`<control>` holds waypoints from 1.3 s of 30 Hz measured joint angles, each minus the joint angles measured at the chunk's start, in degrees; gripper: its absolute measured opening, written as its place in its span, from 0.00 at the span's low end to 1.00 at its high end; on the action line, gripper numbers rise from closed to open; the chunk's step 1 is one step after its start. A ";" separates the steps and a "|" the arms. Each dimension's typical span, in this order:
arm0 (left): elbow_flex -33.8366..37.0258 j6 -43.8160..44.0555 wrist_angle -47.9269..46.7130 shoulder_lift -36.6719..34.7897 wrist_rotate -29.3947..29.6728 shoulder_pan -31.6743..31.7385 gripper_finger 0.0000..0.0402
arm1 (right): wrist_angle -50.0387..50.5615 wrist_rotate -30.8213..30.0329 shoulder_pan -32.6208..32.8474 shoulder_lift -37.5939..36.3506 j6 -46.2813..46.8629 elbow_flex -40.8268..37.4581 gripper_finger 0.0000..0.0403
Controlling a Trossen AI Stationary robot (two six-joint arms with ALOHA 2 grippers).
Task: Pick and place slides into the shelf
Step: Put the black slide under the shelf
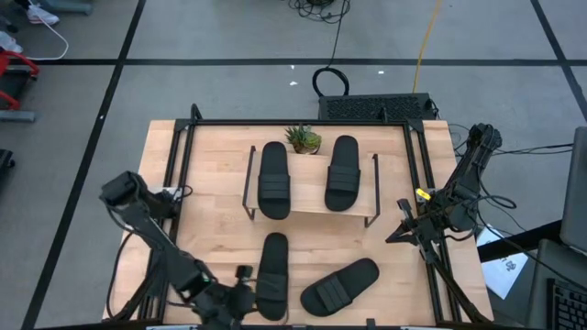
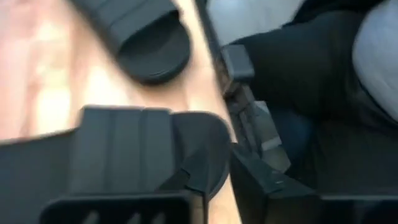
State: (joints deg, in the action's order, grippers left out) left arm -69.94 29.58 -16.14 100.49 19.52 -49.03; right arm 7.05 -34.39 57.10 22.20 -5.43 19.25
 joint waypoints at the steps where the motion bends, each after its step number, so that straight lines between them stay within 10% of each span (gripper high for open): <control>1: 0.02 -1.31 2.34 0.69 -0.91 0.40 0.10 | -0.29 -0.01 0.00 -0.02 0.00 0.00 0.00; 10: -0.04 -5.00 5.29 1.37 6.42 1.92 0.05 | -2.21 0.00 0.00 0.00 0.00 0.00 0.00; 25: -0.04 0.67 -2.92 1.35 5.79 1.26 0.60 | -2.10 -0.02 0.00 0.00 -0.44 0.00 0.00; 39: -2.15 -10.24 -3.01 8.85 9.98 1.39 0.79 | -2.12 -0.04 0.00 -0.02 0.00 0.00 0.00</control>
State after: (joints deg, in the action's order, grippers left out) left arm -72.08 19.34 -19.15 109.34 29.51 -47.64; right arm 4.93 -34.44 57.10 22.17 -5.43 19.25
